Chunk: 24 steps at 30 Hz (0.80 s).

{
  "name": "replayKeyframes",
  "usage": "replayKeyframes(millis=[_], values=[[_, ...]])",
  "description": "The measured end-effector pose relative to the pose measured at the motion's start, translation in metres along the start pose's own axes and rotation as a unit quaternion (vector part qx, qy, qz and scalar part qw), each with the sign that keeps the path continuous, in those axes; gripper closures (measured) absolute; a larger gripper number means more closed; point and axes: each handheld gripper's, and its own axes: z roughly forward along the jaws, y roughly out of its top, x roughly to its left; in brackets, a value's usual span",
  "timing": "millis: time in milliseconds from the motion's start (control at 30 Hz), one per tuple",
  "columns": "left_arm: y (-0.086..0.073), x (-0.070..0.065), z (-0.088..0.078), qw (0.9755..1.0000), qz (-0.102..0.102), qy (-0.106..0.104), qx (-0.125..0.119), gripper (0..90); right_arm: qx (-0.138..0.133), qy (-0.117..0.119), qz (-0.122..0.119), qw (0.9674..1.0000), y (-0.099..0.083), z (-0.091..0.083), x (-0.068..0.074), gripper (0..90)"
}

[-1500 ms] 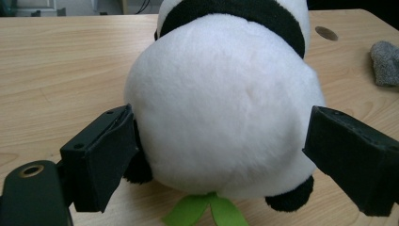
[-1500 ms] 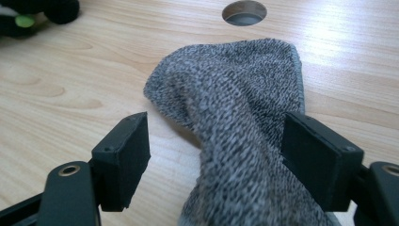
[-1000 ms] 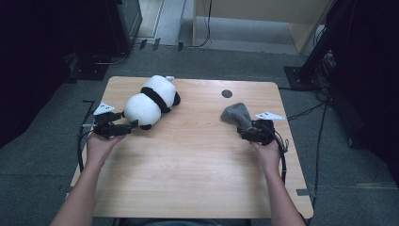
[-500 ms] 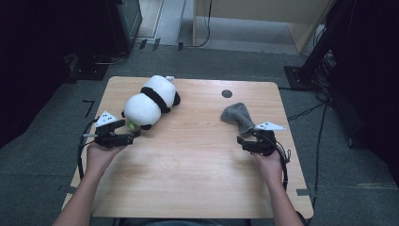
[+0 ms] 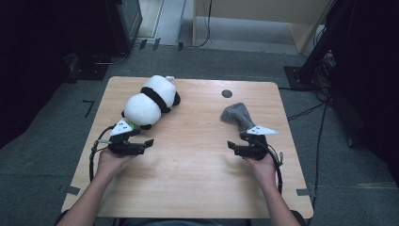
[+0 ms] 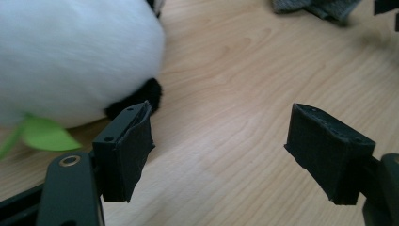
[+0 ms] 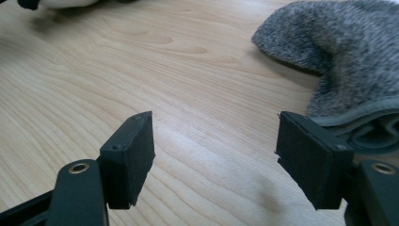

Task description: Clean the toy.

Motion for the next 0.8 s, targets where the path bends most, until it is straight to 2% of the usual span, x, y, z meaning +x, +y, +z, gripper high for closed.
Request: replayKeyframes(millis=[100, 133, 200, 367, 433, 800], values=[[-0.001, -0.005, 0.007, 0.9998, 0.018, 0.009, 0.007, 23.0, 0.002, 0.017, 0.004, 0.9999, -0.001, 0.005, 0.001, 29.7], [-0.001, -0.006, 0.009, 0.9997, 0.018, 0.013, 0.008, 23.1, 0.005, 0.022, 0.005, 0.9997, -0.001, 0.008, 0.001, 30.0], [-0.002, -0.007, 0.012, 0.9998, 0.013, 0.005, 0.011, 23.3, 0.015, 0.027, 0.0, 0.9995, -0.003, 0.013, 0.003, 30.1], [-0.003, -0.007, 0.018, 0.9999, 0.004, -0.006, 0.013, 23.4, 0.028, 0.018, -0.024, 0.9992, -0.004, 0.023, 0.006, 30.4], [-0.004, -0.007, 0.02, 0.9998, 0.006, -0.007, 0.018, 23.7, 0.03, 0.018, -0.029, 0.999, -0.004, 0.026, 0.007, 30.9], [-0.003, -0.01, 0.024, 0.9994, 0.014, -0.011, 0.029, 23.7, 0.024, 0.005, -0.04, 0.9989, -0.002, 0.032, 0.01, 30.9]])
